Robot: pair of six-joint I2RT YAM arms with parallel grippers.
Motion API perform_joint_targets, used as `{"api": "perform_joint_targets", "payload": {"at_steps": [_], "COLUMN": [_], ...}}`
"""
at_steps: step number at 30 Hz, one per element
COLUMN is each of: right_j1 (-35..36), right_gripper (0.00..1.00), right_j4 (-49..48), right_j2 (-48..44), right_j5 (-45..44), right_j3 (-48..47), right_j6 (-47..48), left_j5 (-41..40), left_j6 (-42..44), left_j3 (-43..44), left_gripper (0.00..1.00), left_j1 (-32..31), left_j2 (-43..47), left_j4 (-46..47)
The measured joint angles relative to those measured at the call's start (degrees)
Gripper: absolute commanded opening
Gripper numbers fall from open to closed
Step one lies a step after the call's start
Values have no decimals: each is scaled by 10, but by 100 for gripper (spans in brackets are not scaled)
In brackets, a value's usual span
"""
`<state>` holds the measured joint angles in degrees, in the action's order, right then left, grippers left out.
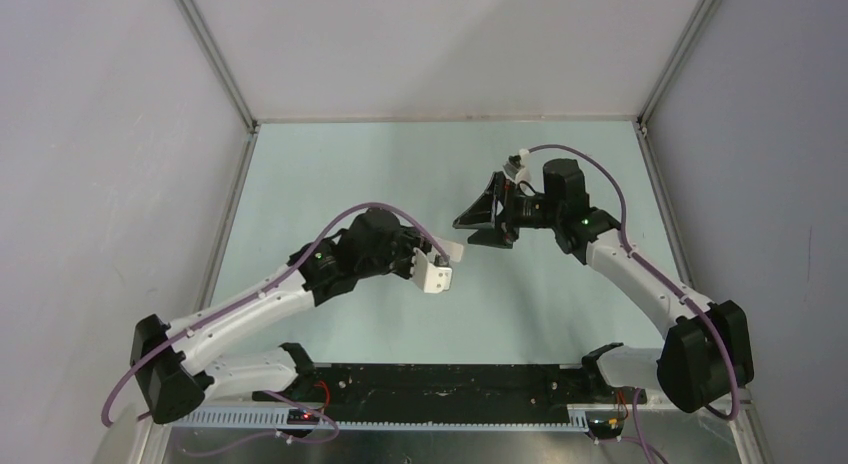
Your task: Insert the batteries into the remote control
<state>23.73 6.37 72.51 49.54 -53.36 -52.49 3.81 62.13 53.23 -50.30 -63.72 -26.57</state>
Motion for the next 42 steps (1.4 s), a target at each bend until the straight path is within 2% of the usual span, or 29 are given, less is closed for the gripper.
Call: {"api": "perform_joint_targets", "payload": {"at_steps": [9, 13, 22, 32, 36, 42], "right_j1": [12, 21, 71, 88, 92, 104], "right_gripper": [94, 94, 91, 89, 84, 69], "right_j4": [7, -33, -120, -218, -226, -255], "right_j2": [0, 3, 32, 58, 76, 103], "right_j5": [7, 39, 101, 154, 162, 176], "right_j3": [0, 0, -36, -37, -37, -45], "right_j6": [67, 77, 47, -21, -30, -66], "left_j5": [-81, -106, -177, -252, -264, -273], "left_j6": [104, 136, 212, 296, 321, 351], "left_j3": [-17, -19, -48, -57, -57, -75], "left_gripper": [0, 0, 0, 0, 0, 0], "left_j1": [-62, -92, -150, -176, -180, -181], "left_j2": [58, 86, 127, 163, 165, 166], "left_j4": [29, 37, 54, 72, 82, 96]}}
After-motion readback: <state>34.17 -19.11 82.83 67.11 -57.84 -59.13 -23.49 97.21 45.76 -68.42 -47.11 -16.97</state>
